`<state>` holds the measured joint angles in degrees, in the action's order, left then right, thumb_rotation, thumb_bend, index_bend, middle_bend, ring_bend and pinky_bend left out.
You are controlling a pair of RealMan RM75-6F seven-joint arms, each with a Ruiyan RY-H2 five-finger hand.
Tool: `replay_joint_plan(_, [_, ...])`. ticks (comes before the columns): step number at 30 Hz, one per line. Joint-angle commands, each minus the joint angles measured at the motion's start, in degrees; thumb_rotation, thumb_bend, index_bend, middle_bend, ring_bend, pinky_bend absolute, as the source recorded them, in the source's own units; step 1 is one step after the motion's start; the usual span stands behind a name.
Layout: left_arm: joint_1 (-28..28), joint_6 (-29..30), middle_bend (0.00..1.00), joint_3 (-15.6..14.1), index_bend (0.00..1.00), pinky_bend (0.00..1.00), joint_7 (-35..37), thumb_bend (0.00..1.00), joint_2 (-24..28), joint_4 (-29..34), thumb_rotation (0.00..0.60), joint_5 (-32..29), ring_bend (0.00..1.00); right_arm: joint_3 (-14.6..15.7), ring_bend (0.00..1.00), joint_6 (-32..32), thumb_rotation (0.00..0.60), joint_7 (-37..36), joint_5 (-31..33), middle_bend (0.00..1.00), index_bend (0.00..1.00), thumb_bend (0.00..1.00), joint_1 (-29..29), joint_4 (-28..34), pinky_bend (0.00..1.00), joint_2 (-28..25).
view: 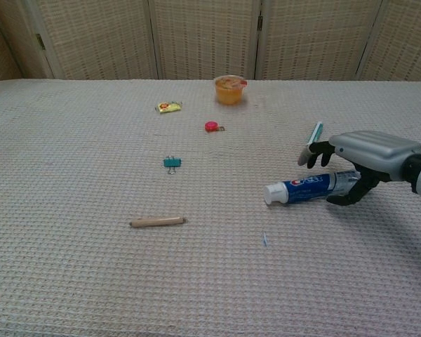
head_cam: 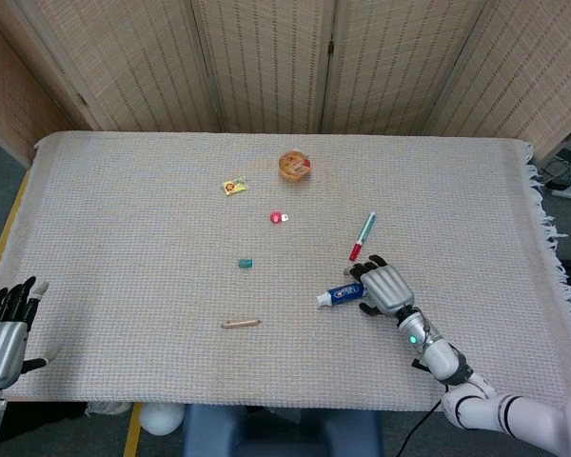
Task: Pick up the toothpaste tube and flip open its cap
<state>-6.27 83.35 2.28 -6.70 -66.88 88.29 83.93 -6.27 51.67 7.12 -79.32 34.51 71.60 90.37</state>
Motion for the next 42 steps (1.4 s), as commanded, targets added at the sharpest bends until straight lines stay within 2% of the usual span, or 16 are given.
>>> replay_joint_plan(1, [0.03,-0.05,0.00,-0.01,0.00,0.00,0.10,0.19,-0.08,-0.11,0.600,-0.07,0.00,0.15,0.32,-0.03,0.600,0.04,-0.14,0.33,0.32,0.33,0.38,-0.38,0.17,0.42])
replay_joint_plan(14, [0.04,-0.36,0.00,-0.06,0.00,0.00,1.10,0.19,-0.45,-1.22,0.600,-0.19,0.00,0.24,0.35,-0.98,0.600,2.53,1.44,0.37,0.37,0.34,1.71,-0.57,0.17,1.16])
replay_joint_plan(26, [-0.12,-0.71,0.00,-0.10,0.00,0.00,1.58,0.19,-0.90,-1.99,0.600,-0.13,0.00,0.41,0.38,-1.32,0.600,3.42,2.43,0.42,0.44,0.43,2.43,-1.41,0.19,2.03])
replay_joint_plan(31, [-0.05,-0.73,0.00,-0.11,0.00,0.00,1.82,0.19,-0.95,-2.17,0.600,-0.22,0.00,0.62,0.39,-1.61,0.600,4.06,2.93,0.44,0.46,0.44,2.65,-1.87,0.19,2.48])
replay_joint_plan(37, [-0.64,-0.82,0.00,0.14,0.00,0.00,2.58,0.19,-0.57,-1.65,0.600,0.57,0.00,0.89,0.47,0.72,0.600,2.49,1.25,0.53,0.57,0.53,2.26,-2.18,0.20,2.88])
replay_joint_plan(42, [-2.71,-1.13,0.00,0.80,0.00,0.00,4.49,0.19,0.45,0.81,0.600,3.46,0.00,0.81,0.59,1.83,0.600,1.31,-0.58,0.62,0.67,0.60,2.74,-0.74,0.29,1.46])
